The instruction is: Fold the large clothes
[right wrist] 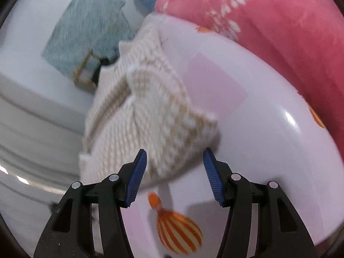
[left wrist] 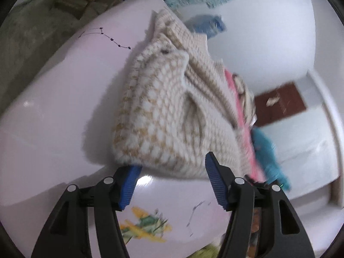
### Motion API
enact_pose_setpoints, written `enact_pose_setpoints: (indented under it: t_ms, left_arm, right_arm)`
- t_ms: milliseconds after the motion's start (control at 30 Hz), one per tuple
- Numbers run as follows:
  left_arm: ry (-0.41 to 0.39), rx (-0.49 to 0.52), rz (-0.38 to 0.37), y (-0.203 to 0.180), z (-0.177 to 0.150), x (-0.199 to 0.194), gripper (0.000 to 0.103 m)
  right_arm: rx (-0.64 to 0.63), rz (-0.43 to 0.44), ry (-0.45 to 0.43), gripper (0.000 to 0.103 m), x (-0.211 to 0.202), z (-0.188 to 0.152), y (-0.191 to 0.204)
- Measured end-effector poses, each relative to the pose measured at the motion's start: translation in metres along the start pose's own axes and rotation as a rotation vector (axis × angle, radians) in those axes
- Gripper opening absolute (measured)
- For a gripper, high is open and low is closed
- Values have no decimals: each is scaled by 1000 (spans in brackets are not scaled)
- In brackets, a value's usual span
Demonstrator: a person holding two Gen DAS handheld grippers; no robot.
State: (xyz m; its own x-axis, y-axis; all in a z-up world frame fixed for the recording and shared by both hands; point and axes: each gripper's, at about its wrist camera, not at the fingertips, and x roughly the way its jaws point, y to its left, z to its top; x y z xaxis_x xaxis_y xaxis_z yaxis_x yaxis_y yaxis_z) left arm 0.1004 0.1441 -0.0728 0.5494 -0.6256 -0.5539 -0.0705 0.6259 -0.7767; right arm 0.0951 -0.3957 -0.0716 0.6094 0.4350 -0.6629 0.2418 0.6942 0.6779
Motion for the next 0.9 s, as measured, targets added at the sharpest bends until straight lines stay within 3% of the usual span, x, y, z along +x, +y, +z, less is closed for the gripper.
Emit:
enact_pose_setpoints:
  t_ms: [133,200,233,300,367,500,633,733,900]
  left_arm:
    - [-49,27,62,-13,-1,8,51]
    - [-62,72,156,-21,-1,16,31]
    - [-64,90,179,-24,1,19,29]
    - [-85,196,279,-40,0,21,15]
    - [-127,343,387,-64,-7,18,11]
    - [-252,545,464,-103,-22,-10,8]
    - [-304,583,455,-117,-25,-44,8]
    - [-270,562,434,-114,-30,-64,8]
    - [-62,381,423,-60,-45,-58,12]
  right_arm:
    - [17,-25,-59,42,4,6,0]
    - [-30,-76,-87,40,6,3,10]
    - [-75,-128,-99,33,8,1,18]
    - [-179,-237,-114,20,9,-3,34]
    - [-278,-296,-149,8,4,-11,50]
    - [-404,-323,-253,6,-36,-21,84]
    - [-454,-292,-299,6,-69,-26,103]
    - [-461,-269,-267,6,-69,-29,107]
    - [-376,-283,-61,14,-35,-40,67]
